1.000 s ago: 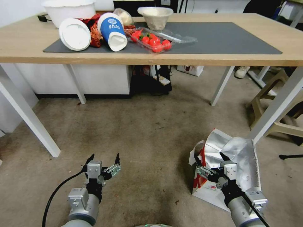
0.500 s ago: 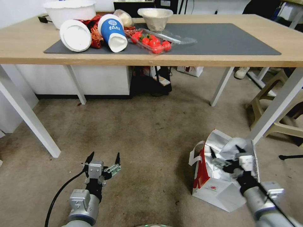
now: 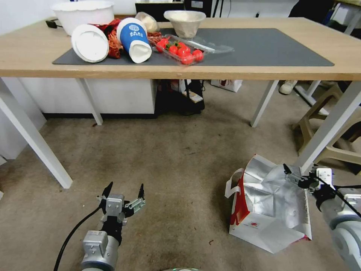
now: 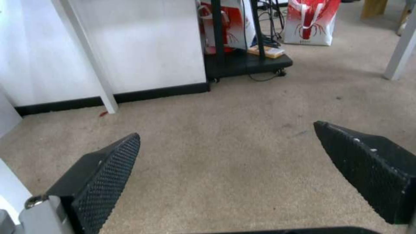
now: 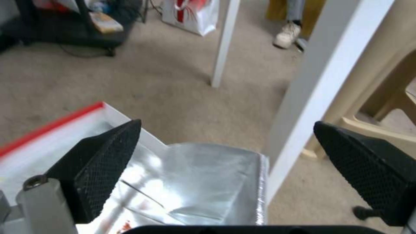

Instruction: Pick up the food delivery bag from the floor and place it on the table.

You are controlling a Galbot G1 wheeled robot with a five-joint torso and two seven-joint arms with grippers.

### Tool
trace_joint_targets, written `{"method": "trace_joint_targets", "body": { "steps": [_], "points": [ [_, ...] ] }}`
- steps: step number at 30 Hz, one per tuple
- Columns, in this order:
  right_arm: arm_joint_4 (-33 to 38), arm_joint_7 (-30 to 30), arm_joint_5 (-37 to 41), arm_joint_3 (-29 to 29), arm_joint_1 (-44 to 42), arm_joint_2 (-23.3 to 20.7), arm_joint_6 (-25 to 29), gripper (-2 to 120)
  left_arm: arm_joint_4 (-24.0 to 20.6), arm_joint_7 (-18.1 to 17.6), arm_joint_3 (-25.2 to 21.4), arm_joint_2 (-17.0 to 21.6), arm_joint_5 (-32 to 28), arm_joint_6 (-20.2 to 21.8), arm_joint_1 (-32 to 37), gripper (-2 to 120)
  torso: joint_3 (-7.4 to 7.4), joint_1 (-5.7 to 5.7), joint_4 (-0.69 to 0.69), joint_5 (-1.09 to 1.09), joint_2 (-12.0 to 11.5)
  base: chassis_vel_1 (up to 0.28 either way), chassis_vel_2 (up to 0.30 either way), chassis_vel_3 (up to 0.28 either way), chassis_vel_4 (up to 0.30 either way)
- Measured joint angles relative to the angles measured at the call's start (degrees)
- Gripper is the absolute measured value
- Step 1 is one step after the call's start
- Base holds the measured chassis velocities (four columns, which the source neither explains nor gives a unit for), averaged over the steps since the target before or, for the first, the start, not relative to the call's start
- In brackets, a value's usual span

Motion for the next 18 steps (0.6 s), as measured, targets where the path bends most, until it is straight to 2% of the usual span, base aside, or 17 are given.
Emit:
{"method": "trace_joint_targets", "body": {
  "steps": [12, 18],
  "points": [
    [-5.7, 2.6, -2.4, -3.4, 4.4, -3.0, -6.9, 100, 0.0, 0.9, -0.3, 0.3, -0.8, 0.0, -0.5, 100, 0.0, 0.01, 0.0, 0.0, 0.0, 0.0, 0.0, 0.0, 0.0],
    [-8.9, 3.2, 0.0, -6.0, 7.4, -4.9, -10.5, 100, 0.3, 0.8, -0.6, 0.7, -1.0, -0.2, -0.5, 100, 0.0, 0.01, 0.0, 0.0, 0.1, 0.0, 0.0, 0.0, 0.0]
  ]
}}
